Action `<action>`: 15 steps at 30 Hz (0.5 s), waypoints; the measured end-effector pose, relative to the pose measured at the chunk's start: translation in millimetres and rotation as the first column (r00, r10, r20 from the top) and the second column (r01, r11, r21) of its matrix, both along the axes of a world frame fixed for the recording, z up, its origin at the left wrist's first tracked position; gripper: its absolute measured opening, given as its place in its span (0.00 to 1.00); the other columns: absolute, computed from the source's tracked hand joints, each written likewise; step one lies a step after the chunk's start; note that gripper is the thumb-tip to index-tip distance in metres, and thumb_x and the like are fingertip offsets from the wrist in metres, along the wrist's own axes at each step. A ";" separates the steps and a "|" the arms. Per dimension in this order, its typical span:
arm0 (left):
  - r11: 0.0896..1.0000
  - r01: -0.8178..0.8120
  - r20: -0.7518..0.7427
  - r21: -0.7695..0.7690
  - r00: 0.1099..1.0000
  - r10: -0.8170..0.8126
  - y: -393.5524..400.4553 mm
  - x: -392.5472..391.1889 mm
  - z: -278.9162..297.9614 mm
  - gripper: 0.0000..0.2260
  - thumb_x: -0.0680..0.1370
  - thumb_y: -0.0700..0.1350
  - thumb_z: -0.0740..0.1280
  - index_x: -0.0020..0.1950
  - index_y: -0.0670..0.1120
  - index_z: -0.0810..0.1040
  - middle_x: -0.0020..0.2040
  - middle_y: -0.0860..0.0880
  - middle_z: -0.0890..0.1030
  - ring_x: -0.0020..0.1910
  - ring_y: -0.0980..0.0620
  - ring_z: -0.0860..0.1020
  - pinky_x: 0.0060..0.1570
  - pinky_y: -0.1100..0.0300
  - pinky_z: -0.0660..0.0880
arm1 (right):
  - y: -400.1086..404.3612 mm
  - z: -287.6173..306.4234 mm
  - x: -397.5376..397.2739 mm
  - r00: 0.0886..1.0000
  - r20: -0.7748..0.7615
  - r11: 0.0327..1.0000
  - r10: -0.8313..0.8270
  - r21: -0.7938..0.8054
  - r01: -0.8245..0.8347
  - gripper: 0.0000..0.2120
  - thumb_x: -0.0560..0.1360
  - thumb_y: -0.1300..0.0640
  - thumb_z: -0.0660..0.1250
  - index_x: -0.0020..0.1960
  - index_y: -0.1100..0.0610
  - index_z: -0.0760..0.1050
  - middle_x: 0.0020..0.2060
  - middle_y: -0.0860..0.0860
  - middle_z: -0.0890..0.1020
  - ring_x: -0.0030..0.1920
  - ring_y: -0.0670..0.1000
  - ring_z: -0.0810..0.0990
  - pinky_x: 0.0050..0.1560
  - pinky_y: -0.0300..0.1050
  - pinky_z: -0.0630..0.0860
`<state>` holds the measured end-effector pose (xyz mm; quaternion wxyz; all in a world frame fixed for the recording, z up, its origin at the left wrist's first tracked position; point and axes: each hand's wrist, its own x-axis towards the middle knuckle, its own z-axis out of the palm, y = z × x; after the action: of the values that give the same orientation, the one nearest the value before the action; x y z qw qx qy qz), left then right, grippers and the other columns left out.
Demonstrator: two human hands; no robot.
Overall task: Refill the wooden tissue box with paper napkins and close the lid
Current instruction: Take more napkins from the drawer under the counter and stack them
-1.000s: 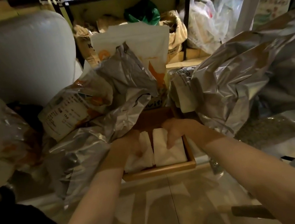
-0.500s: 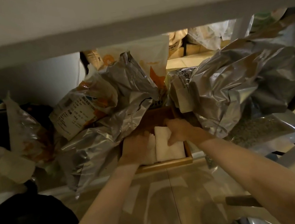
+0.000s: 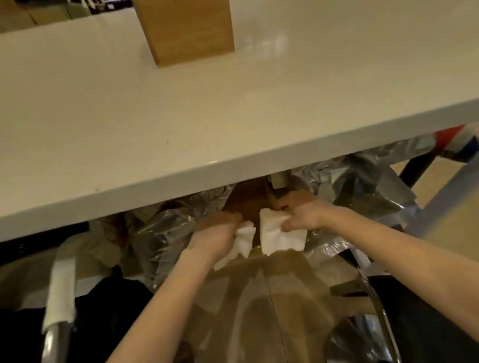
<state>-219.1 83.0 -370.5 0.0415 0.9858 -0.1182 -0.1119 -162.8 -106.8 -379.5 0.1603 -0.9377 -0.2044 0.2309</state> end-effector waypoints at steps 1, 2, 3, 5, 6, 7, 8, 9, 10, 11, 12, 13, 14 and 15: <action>1.000 0.007 -0.032 -0.031 0.999 -0.008 -2.9 -7.2 16.2 0.12 0.79 0.41 0.58 0.62 0.47 0.73 0.60 0.45 0.77 0.58 0.46 0.76 0.53 0.57 0.73 | -2.4 15.6 -9.1 1.000 -0.007 0.999 0.028 -0.035 -0.028 0.22 0.70 0.53 0.68 0.64 0.55 0.72 0.58 0.53 0.76 0.56 0.53 0.74 0.49 0.42 0.70; 0.999 0.005 -0.067 -0.054 0.998 -0.008 -5.8 -13.0 32.2 0.11 0.78 0.40 0.59 0.59 0.47 0.75 0.56 0.46 0.78 0.55 0.47 0.77 0.49 0.58 0.73 | -5.2 32.2 -18.4 0.998 -0.018 0.997 0.054 -0.057 -0.055 0.21 0.70 0.53 0.68 0.62 0.56 0.72 0.56 0.53 0.76 0.55 0.53 0.74 0.49 0.42 0.70; 0.998 0.007 -0.095 -0.067 0.995 -0.013 -9.1 -18.5 48.7 0.08 0.77 0.39 0.60 0.54 0.46 0.76 0.51 0.46 0.79 0.50 0.48 0.77 0.43 0.59 0.72 | -8.2 50.5 -27.8 0.996 -0.038 0.995 0.075 -0.070 -0.078 0.19 0.70 0.53 0.69 0.60 0.56 0.74 0.54 0.53 0.76 0.53 0.52 0.74 0.48 0.43 0.70; 0.996 0.044 -0.119 -0.073 0.992 -0.052 -15.6 -29.1 81.8 0.04 0.75 0.38 0.62 0.43 0.45 0.75 0.41 0.49 0.77 0.41 0.50 0.75 0.35 0.62 0.68 | -13.6 86.2 -44.2 0.990 -0.097 0.992 0.100 -0.070 -0.107 0.15 0.69 0.55 0.70 0.54 0.58 0.77 0.48 0.51 0.76 0.49 0.51 0.76 0.47 0.43 0.72; 0.995 0.071 -0.135 -0.070 0.988 -0.079 -18.2 -34.5 97.4 0.04 0.74 0.38 0.62 0.41 0.46 0.75 0.39 0.49 0.76 0.40 0.50 0.75 0.33 0.62 0.67 | -16.1 102.0 -51.8 0.986 -0.122 0.990 0.113 -0.065 -0.122 0.14 0.68 0.56 0.71 0.52 0.59 0.78 0.46 0.51 0.77 0.48 0.52 0.77 0.47 0.44 0.74; 0.992 0.100 -0.160 -0.072 0.981 -0.110 -20.5 -40.0 112.2 0.04 0.73 0.39 0.63 0.40 0.46 0.75 0.39 0.49 0.77 0.40 0.50 0.76 0.33 0.62 0.67 | -18.6 116.3 -58.9 0.981 -0.139 0.988 0.132 -0.060 -0.142 0.13 0.68 0.57 0.72 0.50 0.60 0.78 0.45 0.52 0.79 0.47 0.53 0.78 0.46 0.44 0.74; 0.988 0.126 -0.182 -0.085 0.973 -0.140 -21.9 -44.9 124.9 0.04 0.73 0.39 0.65 0.39 0.47 0.75 0.38 0.50 0.77 0.41 0.50 0.76 0.33 0.63 0.67 | -21.0 129.1 -65.4 0.977 -0.149 0.985 0.151 -0.059 -0.161 0.13 0.67 0.57 0.72 0.49 0.62 0.79 0.44 0.52 0.79 0.46 0.52 0.79 0.44 0.44 0.75; 0.984 0.143 -0.203 -0.102 0.966 -0.161 -22.5 -49.0 137.5 0.04 0.72 0.39 0.66 0.39 0.47 0.74 0.38 0.50 0.77 0.42 0.50 0.77 0.33 0.64 0.67 | -23.2 141.3 -71.0 0.975 -0.149 0.982 0.168 -0.057 -0.178 0.13 0.67 0.57 0.72 0.48 0.62 0.79 0.42 0.52 0.79 0.43 0.52 0.78 0.42 0.43 0.74; 0.980 0.155 -0.217 -0.121 0.960 -0.179 -23.0 -52.4 149.6 0.03 0.72 0.40 0.66 0.39 0.47 0.74 0.37 0.52 0.76 0.41 0.50 0.76 0.33 0.64 0.67 | -25.5 153.7 -75.8 0.973 -0.144 0.980 0.183 -0.052 -0.192 0.12 0.67 0.56 0.72 0.47 0.62 0.79 0.41 0.52 0.79 0.41 0.50 0.78 0.40 0.42 0.73; 0.977 0.163 -0.223 -0.139 0.956 -0.191 -23.5 -55.7 162.2 0.04 0.71 0.40 0.67 0.39 0.48 0.74 0.36 0.54 0.74 0.40 0.51 0.74 0.33 0.63 0.66 | -27.9 165.7 -79.2 0.972 -0.141 0.979 0.190 -0.043 -0.198 0.11 0.66 0.56 0.73 0.45 0.61 0.79 0.39 0.50 0.79 0.40 0.49 0.77 0.40 0.41 0.73; 0.973 0.165 -0.222 -0.159 0.955 -0.198 -24.3 -57.5 174.8 0.05 0.71 0.41 0.67 0.39 0.49 0.74 0.35 0.55 0.73 0.39 0.53 0.73 0.33 0.63 0.66 | -31.3 177.9 -81.6 0.971 -0.144 0.980 0.191 -0.030 -0.197 0.08 0.66 0.55 0.73 0.42 0.58 0.79 0.38 0.48 0.79 0.39 0.48 0.78 0.40 0.42 0.74; 0.970 0.163 -0.217 -0.179 0.955 -0.201 -25.2 -58.6 187.8 0.05 0.72 0.42 0.68 0.39 0.51 0.73 0.35 0.57 0.73 0.38 0.54 0.73 0.33 0.63 0.66 | -35.0 191.0 -83.8 0.970 -0.151 0.981 0.189 -0.013 -0.193 0.06 0.66 0.54 0.73 0.39 0.54 0.78 0.37 0.46 0.80 0.39 0.47 0.78 0.41 0.43 0.75; 0.967 0.162 -0.213 -0.196 0.956 -0.203 -26.0 -59.0 201.2 0.06 0.72 0.42 0.67 0.39 0.52 0.73 0.35 0.58 0.72 0.37 0.56 0.72 0.33 0.63 0.66 | -39.1 204.6 -85.5 0.970 -0.160 0.983 0.181 0.006 -0.182 0.05 0.65 0.54 0.74 0.38 0.51 0.77 0.37 0.45 0.80 0.39 0.47 0.79 0.42 0.44 0.77; 0.964 0.166 -0.207 -0.208 0.956 -0.209 -26.5 -58.4 214.5 0.06 0.73 0.42 0.67 0.39 0.52 0.73 0.35 0.58 0.72 0.36 0.57 0.72 0.33 0.63 0.66 | -43.4 218.3 -86.2 0.972 -0.161 0.986 0.170 0.030 -0.167 0.06 0.65 0.53 0.74 0.38 0.49 0.77 0.38 0.45 0.81 0.41 0.48 0.81 0.43 0.45 0.79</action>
<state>-277.5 56.4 -156.0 0.1367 0.9425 -0.2159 -0.2155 -249.1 -150.2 -161.2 0.1638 -0.8937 -0.2711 0.3179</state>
